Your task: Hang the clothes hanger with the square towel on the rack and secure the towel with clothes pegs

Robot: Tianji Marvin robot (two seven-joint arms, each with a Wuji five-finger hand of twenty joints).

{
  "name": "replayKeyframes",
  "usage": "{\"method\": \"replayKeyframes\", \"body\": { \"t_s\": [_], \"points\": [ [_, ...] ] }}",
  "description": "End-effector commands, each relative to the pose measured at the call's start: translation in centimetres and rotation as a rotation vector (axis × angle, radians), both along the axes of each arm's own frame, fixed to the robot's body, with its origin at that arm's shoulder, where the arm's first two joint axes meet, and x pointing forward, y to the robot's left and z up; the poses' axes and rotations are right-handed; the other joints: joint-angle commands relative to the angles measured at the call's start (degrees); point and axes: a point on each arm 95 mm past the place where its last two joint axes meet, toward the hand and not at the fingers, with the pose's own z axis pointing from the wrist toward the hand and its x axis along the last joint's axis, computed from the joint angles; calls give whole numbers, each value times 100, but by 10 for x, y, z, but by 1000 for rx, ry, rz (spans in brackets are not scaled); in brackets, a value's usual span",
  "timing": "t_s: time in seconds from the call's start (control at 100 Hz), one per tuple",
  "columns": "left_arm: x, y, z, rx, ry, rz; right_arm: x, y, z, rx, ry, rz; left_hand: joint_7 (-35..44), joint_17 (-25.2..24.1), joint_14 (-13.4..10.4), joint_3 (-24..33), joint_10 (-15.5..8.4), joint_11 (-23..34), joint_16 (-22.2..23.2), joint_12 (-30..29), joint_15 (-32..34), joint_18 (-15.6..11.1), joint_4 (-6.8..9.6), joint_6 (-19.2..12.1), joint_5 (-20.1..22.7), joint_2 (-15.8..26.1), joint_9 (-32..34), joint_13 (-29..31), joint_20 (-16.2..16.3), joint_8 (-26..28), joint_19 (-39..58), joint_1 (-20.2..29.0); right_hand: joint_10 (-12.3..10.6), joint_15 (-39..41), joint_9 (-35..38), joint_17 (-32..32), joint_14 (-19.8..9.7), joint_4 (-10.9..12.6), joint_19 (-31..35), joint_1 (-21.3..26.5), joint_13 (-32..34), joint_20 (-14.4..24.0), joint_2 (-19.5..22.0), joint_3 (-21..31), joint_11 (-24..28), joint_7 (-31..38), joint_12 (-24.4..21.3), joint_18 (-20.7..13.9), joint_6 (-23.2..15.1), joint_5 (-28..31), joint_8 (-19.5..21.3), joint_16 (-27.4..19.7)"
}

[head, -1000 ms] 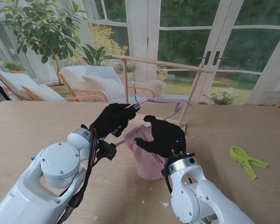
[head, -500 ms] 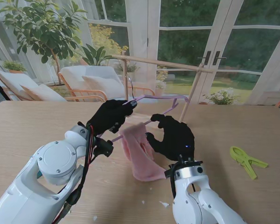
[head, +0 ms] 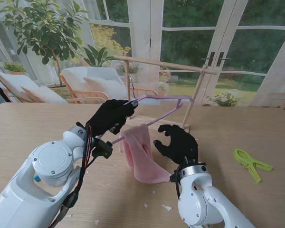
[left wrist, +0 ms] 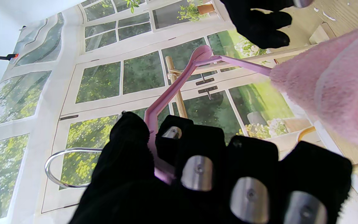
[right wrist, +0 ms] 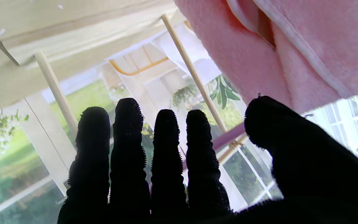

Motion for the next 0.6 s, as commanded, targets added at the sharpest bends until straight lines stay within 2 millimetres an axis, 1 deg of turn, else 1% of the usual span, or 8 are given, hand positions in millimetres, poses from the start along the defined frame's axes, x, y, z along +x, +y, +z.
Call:
{"method": "replayKeyframes", "body": {
  "t_s": [0.0,0.23,0.39,0.44,0.47,0.51,0.53,0.59],
  "points": [
    [-3,-2,5,-9,-2,-21,3,1,-5,11,30,11,134,78,-3,52,-246,121,247,84,769,242,172,288,296,84,243,168,170,284,1696,191,-9,-5,-205,-134,-37,64,-89,-256,-212,3257,-171,-24,29,-137,41,-71,-105,-120,-119,26],
    [-5,-3,7,-22,15,-35,13,11,-9,34,54,34,134,76,6,53,-246,121,249,84,769,247,172,288,296,89,243,167,175,284,1696,190,-62,64,-278,-203,-90,31,-144,-161,-266,3318,-298,31,134,-233,114,-107,-277,-143,-225,71],
    [-6,-3,7,-23,17,-41,18,17,-11,65,48,35,134,75,-1,53,-246,121,250,84,768,250,172,288,296,89,243,168,179,284,1696,191,-117,213,-88,-137,-77,43,-104,19,-133,3390,-349,307,298,129,225,-114,-604,183,-55,128],
    [-6,-3,7,-23,18,-41,19,19,-11,78,43,31,134,75,-1,52,-246,121,250,84,768,251,172,288,296,88,243,168,180,283,1696,189,-144,302,64,-84,-86,32,-60,157,-26,3414,-367,417,385,515,295,-106,-840,519,165,150],
    [-6,-3,7,-23,19,-41,19,20,-11,87,40,29,134,75,-1,51,-246,121,250,84,768,251,172,288,296,87,243,168,180,283,1696,189,-161,362,161,-62,-99,-345,-35,368,40,3412,-524,419,427,978,349,-100,-1059,652,52,155],
    [-6,-3,7,-23,20,-41,20,21,-12,101,35,26,134,75,2,53,-246,121,250,84,768,251,172,288,296,85,243,168,180,283,1696,193,-200,443,367,-21,-89,-551,10,674,170,3402,-705,333,483,1895,408,-87,-1457,749,-338,160],
    [-6,-4,7,-23,20,-40,20,21,-11,107,32,25,134,75,2,52,-246,121,250,84,768,251,172,288,296,83,243,168,180,283,1696,192,-227,470,471,-2,-88,-571,25,770,234,3401,-749,334,506,2180,421,-76,-1624,894,-392,163],
    [-6,-4,7,-23,22,-39,19,22,-11,123,23,24,134,75,1,52,-246,121,250,84,768,251,172,288,296,82,243,168,181,283,1696,193,-260,513,656,28,-89,-570,49,962,353,3401,-780,431,537,2515,432,-62,-1827,1385,-287,169]
  ]
}}
